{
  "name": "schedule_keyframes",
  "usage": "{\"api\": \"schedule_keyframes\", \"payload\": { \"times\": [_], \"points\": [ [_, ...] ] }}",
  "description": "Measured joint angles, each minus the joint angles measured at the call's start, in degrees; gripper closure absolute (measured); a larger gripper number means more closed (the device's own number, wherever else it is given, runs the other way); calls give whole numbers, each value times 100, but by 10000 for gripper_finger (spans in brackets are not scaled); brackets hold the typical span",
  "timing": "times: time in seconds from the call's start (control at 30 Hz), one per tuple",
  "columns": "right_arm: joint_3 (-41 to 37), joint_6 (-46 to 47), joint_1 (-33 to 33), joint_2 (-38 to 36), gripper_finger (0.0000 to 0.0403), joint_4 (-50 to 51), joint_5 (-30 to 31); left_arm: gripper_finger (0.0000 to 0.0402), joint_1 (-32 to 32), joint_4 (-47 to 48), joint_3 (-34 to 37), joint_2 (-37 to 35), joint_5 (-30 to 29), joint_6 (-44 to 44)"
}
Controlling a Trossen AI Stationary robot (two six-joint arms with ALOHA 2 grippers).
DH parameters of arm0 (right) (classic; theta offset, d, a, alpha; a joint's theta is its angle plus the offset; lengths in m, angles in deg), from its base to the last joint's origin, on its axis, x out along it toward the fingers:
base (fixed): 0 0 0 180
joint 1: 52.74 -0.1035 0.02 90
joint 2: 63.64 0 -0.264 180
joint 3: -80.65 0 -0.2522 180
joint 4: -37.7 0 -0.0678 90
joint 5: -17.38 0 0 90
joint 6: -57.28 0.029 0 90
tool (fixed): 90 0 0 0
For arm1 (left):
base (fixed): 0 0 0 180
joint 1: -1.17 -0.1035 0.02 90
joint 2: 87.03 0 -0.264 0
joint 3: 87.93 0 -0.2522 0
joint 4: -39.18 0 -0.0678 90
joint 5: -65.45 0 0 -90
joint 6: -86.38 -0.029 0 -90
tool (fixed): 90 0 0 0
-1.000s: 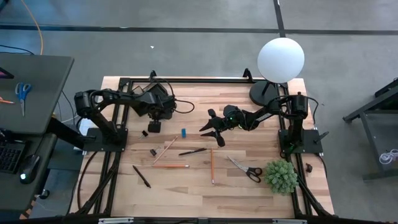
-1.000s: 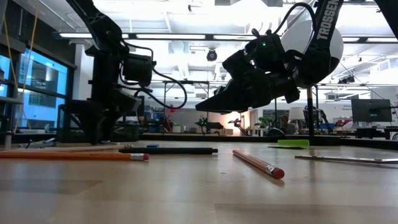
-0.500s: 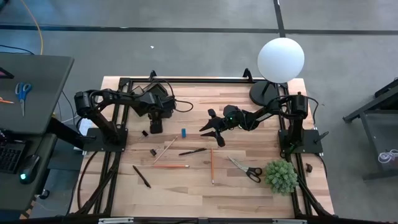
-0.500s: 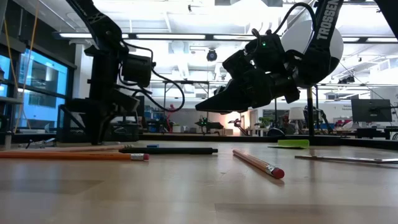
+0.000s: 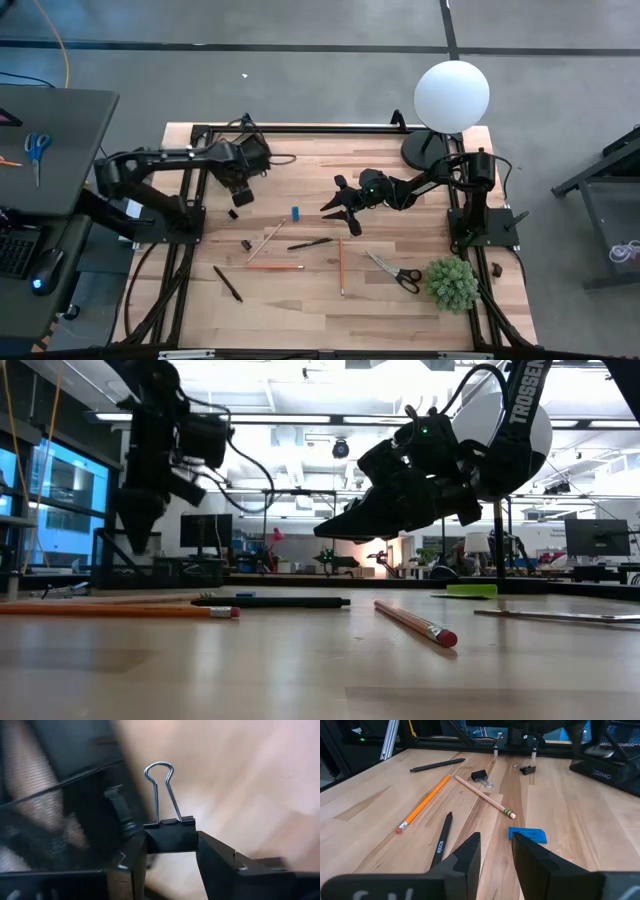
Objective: Pick and place office supplies into organizer
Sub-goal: Put the black binder clip into the bottom left section of the desk organizer, then put the black pen into the top left section of the desk organizer
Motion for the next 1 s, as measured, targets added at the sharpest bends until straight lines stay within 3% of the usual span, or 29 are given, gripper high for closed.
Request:
{"api": "schedule_keyframes", "payload": {
  "times": [0.1, 0.3, 0.6, 1.0],
  "points": [
    [0, 0, 0, 0, 301, -2, 0, 278, -1, 111, -5, -226, -514, 224],
    [0, 8, 0, 0, 301, 0, 0, 274, -518, 605, 25, -225, -803, 597],
    [0, 57, 0, 0, 301, 2, -2, 265, -1350, 409, 83, -227, -420, 429],
    [1, 60, 0, 1, 301, 4, -1, 191, -1340, 246, 85, -227, -423, 430]
  ]
}}
